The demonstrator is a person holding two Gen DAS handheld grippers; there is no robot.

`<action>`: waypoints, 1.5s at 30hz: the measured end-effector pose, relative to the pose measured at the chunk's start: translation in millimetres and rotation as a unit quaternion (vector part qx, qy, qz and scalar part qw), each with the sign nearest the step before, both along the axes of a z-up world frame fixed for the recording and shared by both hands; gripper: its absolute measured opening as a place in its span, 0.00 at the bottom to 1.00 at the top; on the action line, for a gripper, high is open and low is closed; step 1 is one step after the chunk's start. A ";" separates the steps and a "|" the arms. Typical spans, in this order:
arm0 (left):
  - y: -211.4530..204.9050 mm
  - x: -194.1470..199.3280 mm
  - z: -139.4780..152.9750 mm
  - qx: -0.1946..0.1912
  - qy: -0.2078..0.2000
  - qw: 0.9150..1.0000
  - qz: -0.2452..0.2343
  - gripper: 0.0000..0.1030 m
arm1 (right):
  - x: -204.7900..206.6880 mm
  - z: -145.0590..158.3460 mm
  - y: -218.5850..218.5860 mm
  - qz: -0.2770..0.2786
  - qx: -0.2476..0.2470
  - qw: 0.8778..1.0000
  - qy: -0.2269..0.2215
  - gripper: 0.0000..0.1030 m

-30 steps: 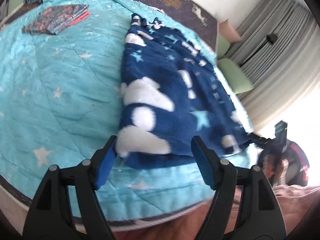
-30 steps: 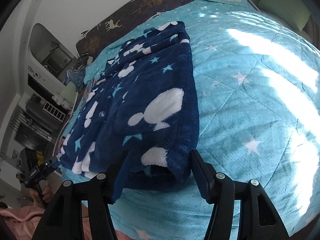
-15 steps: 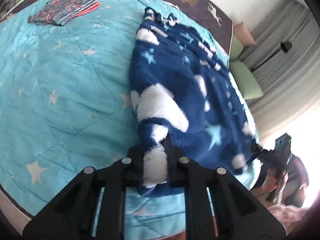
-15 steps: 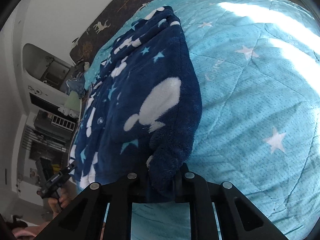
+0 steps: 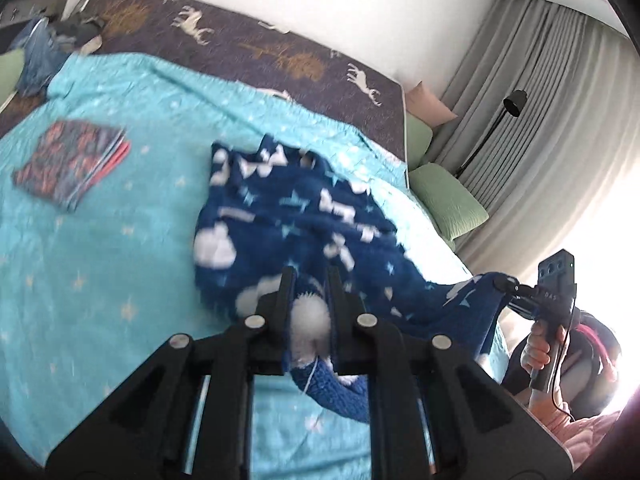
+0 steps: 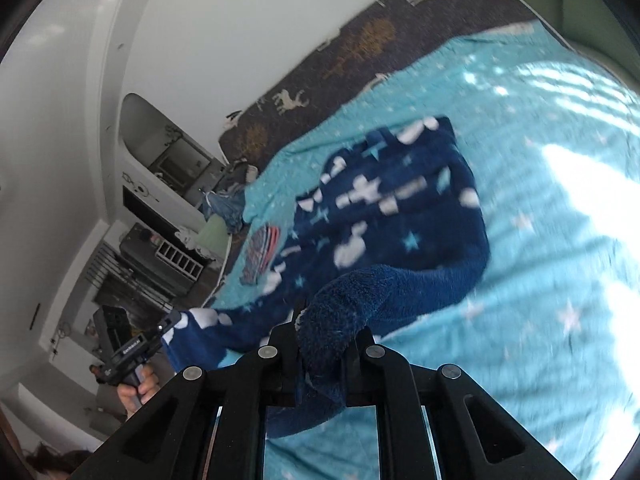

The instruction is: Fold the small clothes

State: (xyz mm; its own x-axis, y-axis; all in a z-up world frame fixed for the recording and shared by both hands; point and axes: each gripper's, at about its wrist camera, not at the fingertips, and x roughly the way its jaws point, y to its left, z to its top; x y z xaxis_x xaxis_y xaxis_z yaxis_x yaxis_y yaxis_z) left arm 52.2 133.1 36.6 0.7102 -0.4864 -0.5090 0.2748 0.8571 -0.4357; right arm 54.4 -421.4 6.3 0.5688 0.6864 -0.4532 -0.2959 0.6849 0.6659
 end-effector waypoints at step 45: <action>-69.1 -27.9 -107.8 -0.020 0.134 0.987 -0.081 0.12 | 53.3 2.5 9.5 -0.026 -0.064 0.998 0.001 0.11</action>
